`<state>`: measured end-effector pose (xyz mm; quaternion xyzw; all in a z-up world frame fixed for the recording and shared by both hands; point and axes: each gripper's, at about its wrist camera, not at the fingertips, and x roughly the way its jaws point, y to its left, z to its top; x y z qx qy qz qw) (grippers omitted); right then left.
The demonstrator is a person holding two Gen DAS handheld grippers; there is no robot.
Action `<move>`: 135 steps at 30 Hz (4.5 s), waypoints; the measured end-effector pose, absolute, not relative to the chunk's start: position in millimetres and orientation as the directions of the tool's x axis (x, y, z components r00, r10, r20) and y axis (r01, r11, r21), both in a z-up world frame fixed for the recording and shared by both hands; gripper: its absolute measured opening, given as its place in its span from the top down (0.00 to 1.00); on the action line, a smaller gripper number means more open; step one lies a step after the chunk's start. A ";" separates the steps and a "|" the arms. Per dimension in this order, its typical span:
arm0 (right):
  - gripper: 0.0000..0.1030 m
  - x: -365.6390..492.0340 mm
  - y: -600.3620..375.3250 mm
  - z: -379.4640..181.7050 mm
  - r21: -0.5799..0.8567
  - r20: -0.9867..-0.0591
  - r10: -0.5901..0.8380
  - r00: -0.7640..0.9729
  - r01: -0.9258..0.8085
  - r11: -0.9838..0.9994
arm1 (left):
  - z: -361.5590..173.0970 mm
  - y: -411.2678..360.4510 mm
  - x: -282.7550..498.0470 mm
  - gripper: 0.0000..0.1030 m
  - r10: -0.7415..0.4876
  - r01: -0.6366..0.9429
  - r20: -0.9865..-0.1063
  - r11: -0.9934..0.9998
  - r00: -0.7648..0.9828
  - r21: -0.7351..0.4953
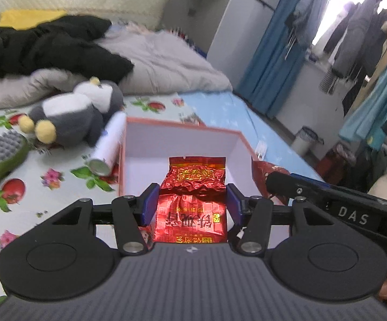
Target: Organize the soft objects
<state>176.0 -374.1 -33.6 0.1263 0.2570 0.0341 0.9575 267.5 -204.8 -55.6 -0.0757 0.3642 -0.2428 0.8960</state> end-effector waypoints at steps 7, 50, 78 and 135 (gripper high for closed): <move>0.63 210.2 -392.1 -84.7 0.272 -0.615 0.141 0.776 0.042 0.961 | -99.3 -230.1 308.1 0.42 -0.473 0.383 -0.703 0.874 0.531 -0.299; 0.53 135.2 -380.2 12.5 0.214 -0.487 0.058 0.871 0.055 0.975 | 31.9 -176.9 212.1 0.31 -0.550 0.477 -0.514 0.833 0.658 -0.281; 0.53 56.6 -342.5 -28.3 0.210 -0.552 0.067 0.831 0.061 0.976 | -20.0 -140.5 114.0 0.31 -0.480 0.396 -0.583 0.876 0.656 -0.275; 0.07 50.9 -358.4 -53.3 0.143 -0.594 -0.023 0.804 0.134 0.981 | -28.6 -143.0 116.7 0.01 -0.375 0.326 -0.625 0.925 0.685 -0.198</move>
